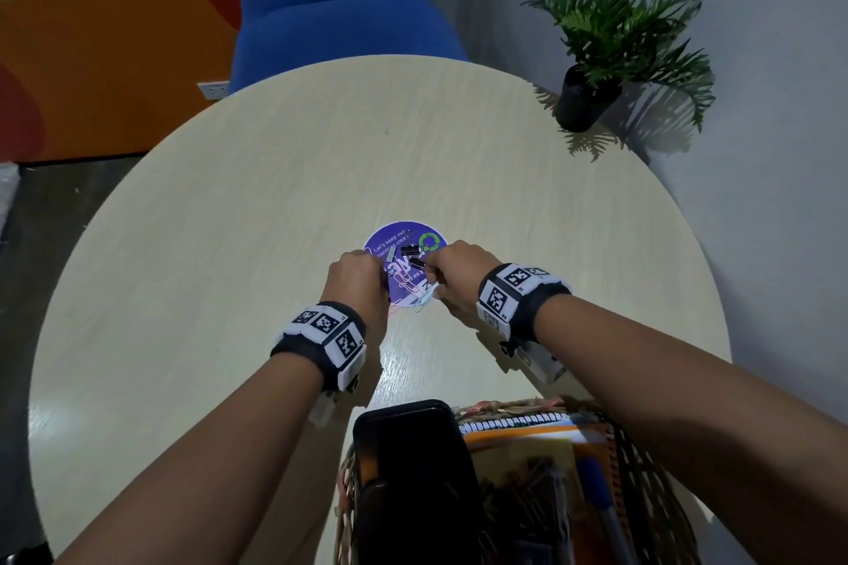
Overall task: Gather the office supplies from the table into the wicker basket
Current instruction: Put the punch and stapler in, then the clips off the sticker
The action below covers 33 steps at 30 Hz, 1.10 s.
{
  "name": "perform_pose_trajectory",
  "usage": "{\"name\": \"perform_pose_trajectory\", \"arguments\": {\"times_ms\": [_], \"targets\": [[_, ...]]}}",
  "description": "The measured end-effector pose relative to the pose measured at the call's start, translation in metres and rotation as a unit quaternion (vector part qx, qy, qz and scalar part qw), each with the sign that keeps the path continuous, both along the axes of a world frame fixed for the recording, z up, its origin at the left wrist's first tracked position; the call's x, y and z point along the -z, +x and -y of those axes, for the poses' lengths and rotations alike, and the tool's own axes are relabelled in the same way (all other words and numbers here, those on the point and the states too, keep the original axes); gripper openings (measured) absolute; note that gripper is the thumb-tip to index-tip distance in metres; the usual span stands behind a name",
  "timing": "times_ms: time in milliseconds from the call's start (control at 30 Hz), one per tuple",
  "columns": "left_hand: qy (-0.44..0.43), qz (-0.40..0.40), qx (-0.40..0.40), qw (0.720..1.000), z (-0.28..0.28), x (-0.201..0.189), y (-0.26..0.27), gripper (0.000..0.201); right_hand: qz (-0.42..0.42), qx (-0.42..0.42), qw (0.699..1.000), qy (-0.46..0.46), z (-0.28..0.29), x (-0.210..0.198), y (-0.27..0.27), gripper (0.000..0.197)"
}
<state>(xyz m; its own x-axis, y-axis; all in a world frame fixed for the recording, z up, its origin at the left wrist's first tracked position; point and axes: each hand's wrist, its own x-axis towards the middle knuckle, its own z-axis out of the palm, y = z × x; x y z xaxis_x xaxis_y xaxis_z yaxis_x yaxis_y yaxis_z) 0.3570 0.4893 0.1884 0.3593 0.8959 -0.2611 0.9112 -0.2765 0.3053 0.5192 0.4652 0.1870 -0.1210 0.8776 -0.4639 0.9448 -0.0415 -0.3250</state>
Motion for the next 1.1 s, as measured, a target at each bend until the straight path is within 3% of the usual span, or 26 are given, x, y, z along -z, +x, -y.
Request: {"name": "perform_pose_trajectory", "arguments": {"times_ms": [167,367,433,533,667,800,933,1100], "targets": [[-0.008,-0.013,0.001,1.0,0.0,0.002,0.004,0.018,0.002,-0.003,1.0,0.014,0.002,0.001,-0.002,0.007],[0.004,-0.033,0.055,0.998,0.003,0.0,0.003,0.021,0.037,-0.021,0.999,0.008,0.002,0.005,-0.006,0.008],[0.013,-0.021,0.039,0.999,0.006,-0.004,0.002,0.01,0.042,-0.02,0.999,0.006,0.002,0.006,-0.007,0.008],[0.009,0.01,-0.018,1.0,0.015,-0.008,-0.002,0.017,0.034,-0.001,0.999,0.009,0.007,0.001,-0.004,0.008],[0.0,0.068,-0.073,0.995,0.021,-0.011,-0.007,0.012,-0.035,0.036,0.998,0.033,0.02,-0.021,0.008,0.016],[-0.005,0.122,-0.11,0.986,0.028,-0.017,-0.013,0.012,-0.044,0.035,0.998,0.033,0.034,-0.051,0.017,0.016],[-0.008,0.162,-0.078,0.984,0.041,-0.04,-0.025,0.007,-0.069,0.037,0.995,0.061,0.068,-0.088,0.028,0.009],[-0.02,0.201,-0.04,0.978,0.084,-0.081,-0.047,0.027,-0.115,0.073,0.989,0.049,0.143,-0.113,0.035,0.005]]}}
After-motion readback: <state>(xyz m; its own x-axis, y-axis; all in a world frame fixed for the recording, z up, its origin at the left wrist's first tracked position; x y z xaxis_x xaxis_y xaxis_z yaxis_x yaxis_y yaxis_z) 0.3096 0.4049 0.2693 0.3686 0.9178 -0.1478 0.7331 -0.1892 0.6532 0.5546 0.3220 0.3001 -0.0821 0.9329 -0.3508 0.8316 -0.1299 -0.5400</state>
